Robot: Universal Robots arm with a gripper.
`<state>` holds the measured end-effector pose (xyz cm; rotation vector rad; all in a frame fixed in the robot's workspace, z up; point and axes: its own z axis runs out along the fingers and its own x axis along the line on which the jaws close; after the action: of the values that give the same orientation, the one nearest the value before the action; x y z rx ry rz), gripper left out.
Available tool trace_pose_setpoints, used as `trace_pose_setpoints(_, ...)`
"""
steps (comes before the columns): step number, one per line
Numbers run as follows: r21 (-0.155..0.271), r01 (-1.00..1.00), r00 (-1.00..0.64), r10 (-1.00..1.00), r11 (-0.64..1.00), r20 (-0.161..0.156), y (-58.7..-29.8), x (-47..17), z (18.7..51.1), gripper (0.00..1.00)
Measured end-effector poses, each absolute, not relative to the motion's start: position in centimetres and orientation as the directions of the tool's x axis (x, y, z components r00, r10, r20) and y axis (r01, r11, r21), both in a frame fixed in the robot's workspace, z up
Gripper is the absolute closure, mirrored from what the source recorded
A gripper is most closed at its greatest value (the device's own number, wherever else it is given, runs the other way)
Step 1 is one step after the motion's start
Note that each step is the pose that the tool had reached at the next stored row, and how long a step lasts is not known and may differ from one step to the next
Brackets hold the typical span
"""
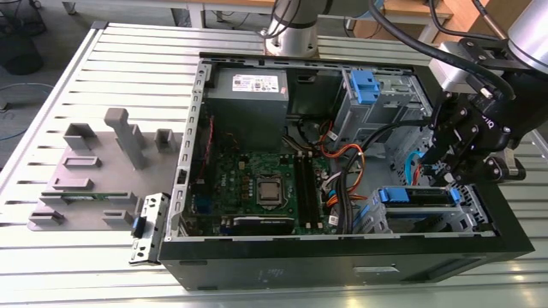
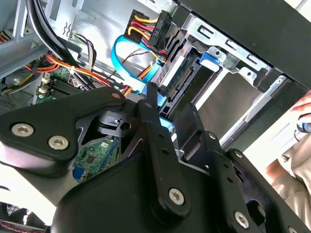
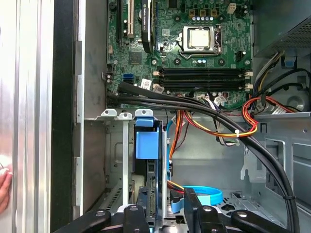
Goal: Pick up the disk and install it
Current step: 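Insert the first disk wire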
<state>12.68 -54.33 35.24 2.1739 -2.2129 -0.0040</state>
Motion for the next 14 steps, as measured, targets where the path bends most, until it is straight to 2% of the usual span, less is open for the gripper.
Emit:
trace_pose_setpoints(6,0.03,-0.999,-0.017,-0.999,0.018,0.026,-54.33,12.69,35.24,0.59)
trace_pose_setpoints(7,0.029,-0.999,-0.017,-0.999,0.018,0.026,-54.33,12.69,35.24,0.65)
trace_pose_setpoints(8,0.029,-0.999,-0.017,-0.999,0.018,0.026,-54.33,12.69,35.24,0.65)
trace_pose_setpoints(10,0.03,-0.999,-0.017,-1.0,0.018,0.026,-54.33,12.69,35.24,0.78)
trace_pose_setpoints(11,0.03,-0.999,-0.017,-0.999,0.018,0.026,-54.33,12.7,35.24,0.78)
trace_pose_setpoints(12,0.03,-0.999,-0.017,-0.999,0.018,0.026,-54.33,12.7,35.24,0.83)
trace_pose_setpoints(14,0.03,-0.999,-0.017,-0.999,0.018,0.026,-54.33,12.7,35.24,0.84)
